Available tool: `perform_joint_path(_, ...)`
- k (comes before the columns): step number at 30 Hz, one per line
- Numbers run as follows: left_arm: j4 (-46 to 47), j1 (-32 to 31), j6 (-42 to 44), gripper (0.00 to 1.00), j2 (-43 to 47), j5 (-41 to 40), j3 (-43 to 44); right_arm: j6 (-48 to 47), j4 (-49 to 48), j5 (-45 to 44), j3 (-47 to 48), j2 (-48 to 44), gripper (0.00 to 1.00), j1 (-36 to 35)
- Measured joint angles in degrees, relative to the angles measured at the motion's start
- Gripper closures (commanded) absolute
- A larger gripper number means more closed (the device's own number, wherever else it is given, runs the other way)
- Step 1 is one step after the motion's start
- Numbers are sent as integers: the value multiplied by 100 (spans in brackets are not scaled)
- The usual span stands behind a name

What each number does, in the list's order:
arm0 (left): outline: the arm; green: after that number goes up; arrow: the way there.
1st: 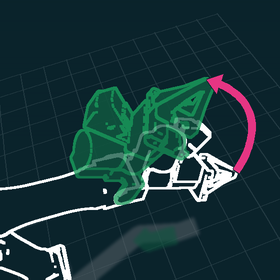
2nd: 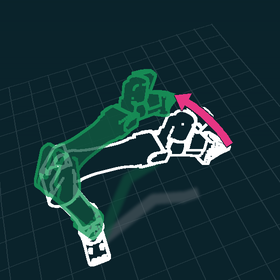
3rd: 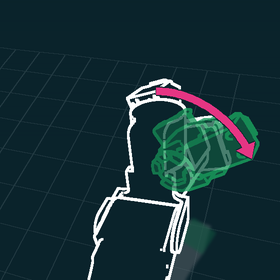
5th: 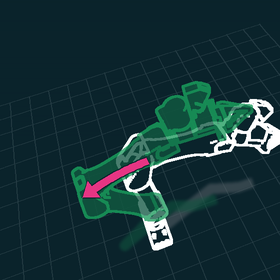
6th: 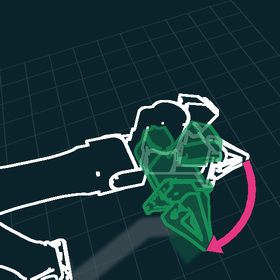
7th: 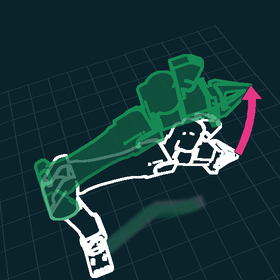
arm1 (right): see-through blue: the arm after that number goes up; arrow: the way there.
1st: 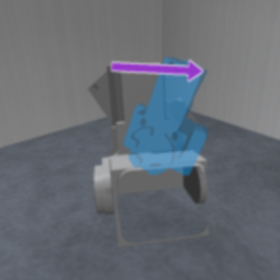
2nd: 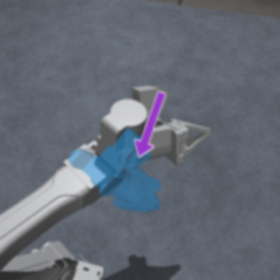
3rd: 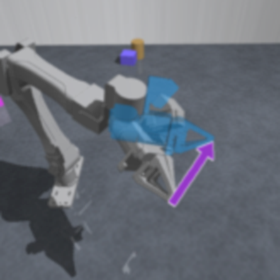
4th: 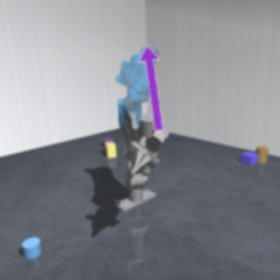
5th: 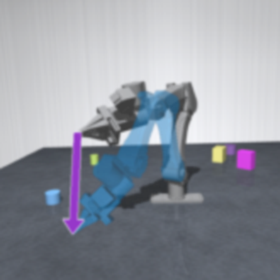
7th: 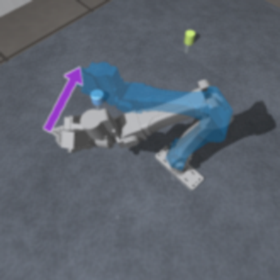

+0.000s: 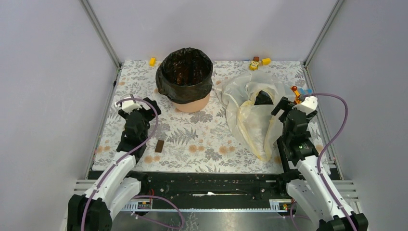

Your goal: Put the trash bags into the trash bin

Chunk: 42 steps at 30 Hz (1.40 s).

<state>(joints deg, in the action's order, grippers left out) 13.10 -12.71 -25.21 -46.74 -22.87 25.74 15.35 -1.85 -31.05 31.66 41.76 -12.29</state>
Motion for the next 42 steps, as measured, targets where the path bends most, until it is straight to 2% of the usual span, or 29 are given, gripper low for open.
perform_joint_path(4,529,0,402,1,-120,35,-407,-205,-197,-195,-299,-223,0,9)
perform_joint_path(9,848,0,798,1,-326,20,-457,-461,-382,-385,-590,-901,0,9)
perform_joint_path(12,960,0,931,1,-330,-118,-457,-527,-625,-682,-588,-955,0,11)
perform_joint_path(18,1443,4,1012,1,-621,-509,-601,-457,-686,-1281,-439,361,2,44)
perform_joint_path(25,1727,111,1196,1,-1279,-673,-791,-1067,-2035,-236,-1338,1130,6,72)
perform_joint_path(32,2273,299,1401,1,-1550,-597,-988,-1602,-4015,890,-2345,1902,7,317)
perform_joint_path(37,2629,417,1449,1,-1805,-417,-1084,-1661,-5578,1294,-2396,3340,8,450)
perform_joint_path(39,2743,476,1453,1,-1869,-345,-1132,-1655,-6297,1287,-2409,4061,2,474)
perform_joint_path(41,2876,525,1458,1,-1930,-258,-1187,-1716,-7071,1215,-2417,4677,0,516)
perform_joint_path(42,2957,544,1460,1,-1969,-216,-1222,-1692,-7165,1211,-2400,4752,0,535)
